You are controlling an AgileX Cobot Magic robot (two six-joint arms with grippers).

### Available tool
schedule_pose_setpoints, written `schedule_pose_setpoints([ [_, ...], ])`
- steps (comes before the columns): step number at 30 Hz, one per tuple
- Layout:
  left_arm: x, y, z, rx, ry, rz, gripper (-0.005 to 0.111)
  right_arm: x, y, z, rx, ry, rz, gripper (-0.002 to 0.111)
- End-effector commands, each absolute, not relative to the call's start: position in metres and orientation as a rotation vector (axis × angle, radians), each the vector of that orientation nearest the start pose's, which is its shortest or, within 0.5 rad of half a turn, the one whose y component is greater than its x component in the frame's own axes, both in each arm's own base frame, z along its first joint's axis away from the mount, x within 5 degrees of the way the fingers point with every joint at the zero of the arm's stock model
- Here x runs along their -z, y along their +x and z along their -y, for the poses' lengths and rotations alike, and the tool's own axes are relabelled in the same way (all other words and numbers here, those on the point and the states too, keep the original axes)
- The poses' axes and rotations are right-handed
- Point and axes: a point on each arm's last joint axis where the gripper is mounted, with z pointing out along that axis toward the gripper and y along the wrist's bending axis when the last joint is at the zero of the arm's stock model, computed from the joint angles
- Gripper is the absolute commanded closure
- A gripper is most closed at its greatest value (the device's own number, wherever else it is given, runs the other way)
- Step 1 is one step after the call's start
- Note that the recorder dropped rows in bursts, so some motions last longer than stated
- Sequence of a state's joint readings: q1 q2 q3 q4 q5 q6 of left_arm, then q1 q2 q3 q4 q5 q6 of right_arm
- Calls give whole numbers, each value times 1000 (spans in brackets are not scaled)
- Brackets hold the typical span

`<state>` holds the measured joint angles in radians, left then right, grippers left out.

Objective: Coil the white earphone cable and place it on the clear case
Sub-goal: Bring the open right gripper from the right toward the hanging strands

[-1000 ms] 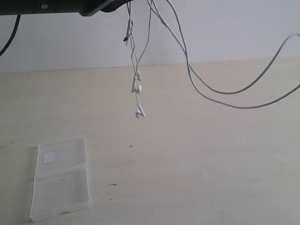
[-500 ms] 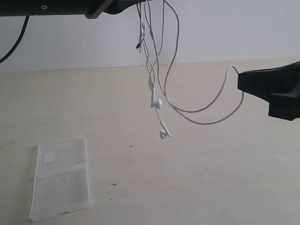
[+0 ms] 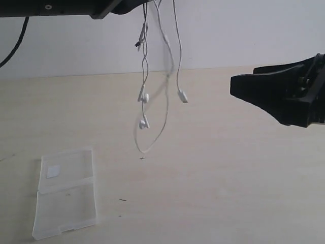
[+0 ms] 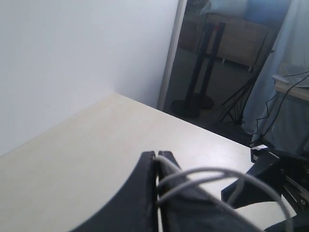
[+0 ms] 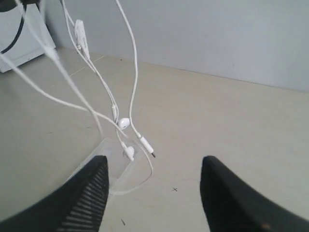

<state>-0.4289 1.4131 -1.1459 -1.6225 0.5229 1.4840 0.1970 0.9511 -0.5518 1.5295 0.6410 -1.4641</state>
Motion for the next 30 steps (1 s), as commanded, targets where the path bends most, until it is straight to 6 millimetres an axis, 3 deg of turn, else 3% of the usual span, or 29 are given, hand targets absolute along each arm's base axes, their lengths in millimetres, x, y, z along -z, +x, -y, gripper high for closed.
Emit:
schedule_pose_setpoints([
  [1,-375,274,173,847,606,-1662,107,-296,167,-87,-804,-496,-1851,51],
  [8,-376,275,173,848,600,-1660,107,-298,160,-94,-909,-574,-1823,50],
  [14,-382,276,172,841,586,-1645,107,-300,158,-96,-885,-673,-1756,36],
  [21,-386,267,179,912,714,-1589,107,-303,156,-98,-907,-695,-1707,36],
  [30,-387,265,180,922,746,-1567,107,-307,157,-99,-921,-684,-1662,36],
])
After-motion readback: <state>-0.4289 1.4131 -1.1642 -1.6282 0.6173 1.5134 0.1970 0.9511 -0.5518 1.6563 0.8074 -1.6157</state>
